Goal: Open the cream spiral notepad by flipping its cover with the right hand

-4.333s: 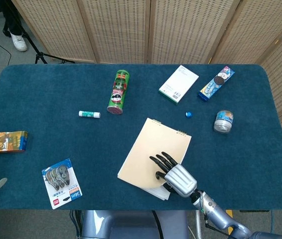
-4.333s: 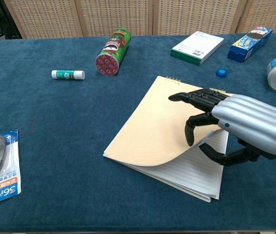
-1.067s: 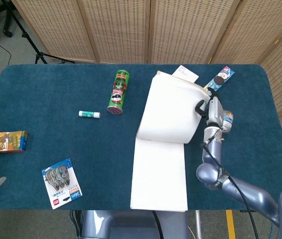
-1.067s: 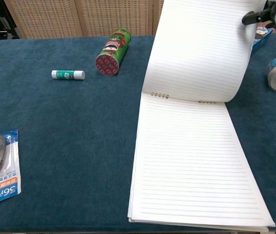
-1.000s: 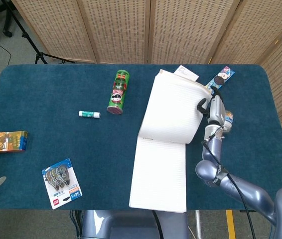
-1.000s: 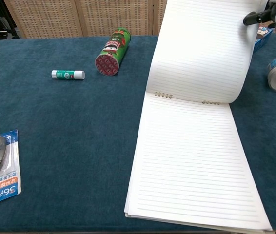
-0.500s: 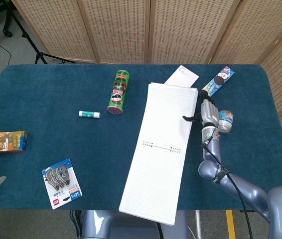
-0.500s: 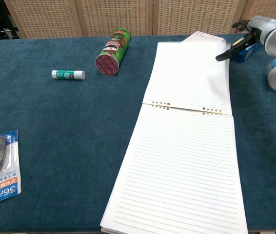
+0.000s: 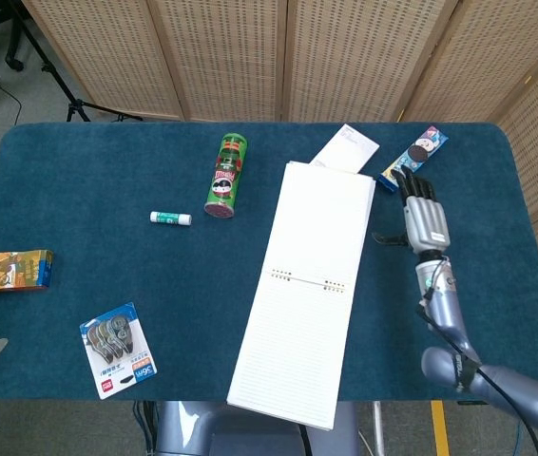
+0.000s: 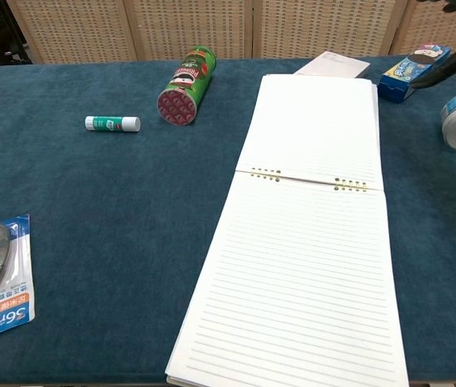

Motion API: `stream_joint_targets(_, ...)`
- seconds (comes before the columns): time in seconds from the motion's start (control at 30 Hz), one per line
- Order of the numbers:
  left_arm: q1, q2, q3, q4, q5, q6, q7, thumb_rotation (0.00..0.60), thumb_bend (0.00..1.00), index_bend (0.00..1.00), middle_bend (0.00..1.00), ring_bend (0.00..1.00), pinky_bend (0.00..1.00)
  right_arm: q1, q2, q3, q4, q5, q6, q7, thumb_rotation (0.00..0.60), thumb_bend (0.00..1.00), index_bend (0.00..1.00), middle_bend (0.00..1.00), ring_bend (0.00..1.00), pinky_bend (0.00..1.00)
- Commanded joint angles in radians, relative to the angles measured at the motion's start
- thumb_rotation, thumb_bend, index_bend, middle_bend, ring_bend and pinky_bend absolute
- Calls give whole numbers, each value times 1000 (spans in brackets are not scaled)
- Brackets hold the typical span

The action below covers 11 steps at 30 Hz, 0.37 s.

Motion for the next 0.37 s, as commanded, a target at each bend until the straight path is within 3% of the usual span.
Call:
stream_joint_targets(0.03,12,-32,-21,8,-20,42,62,600,0,0,0,0,0,-127,120,-127,-72,-236,142,115,600,0,0,0,0,0)
stream_joint_targets(0.23,17,-52,-24,9,-16,57,84,600,0,0,0,0,0,-250,189,-215,-67,-449,370,109,600,0,0,0,0,0)
stream_joint_targets(0.37,11,-45,-23,8,-18,39,72,600,0,0,0,0,0,-336,201,-255,-100,-522,506,83,600,0,0,0,0,0)
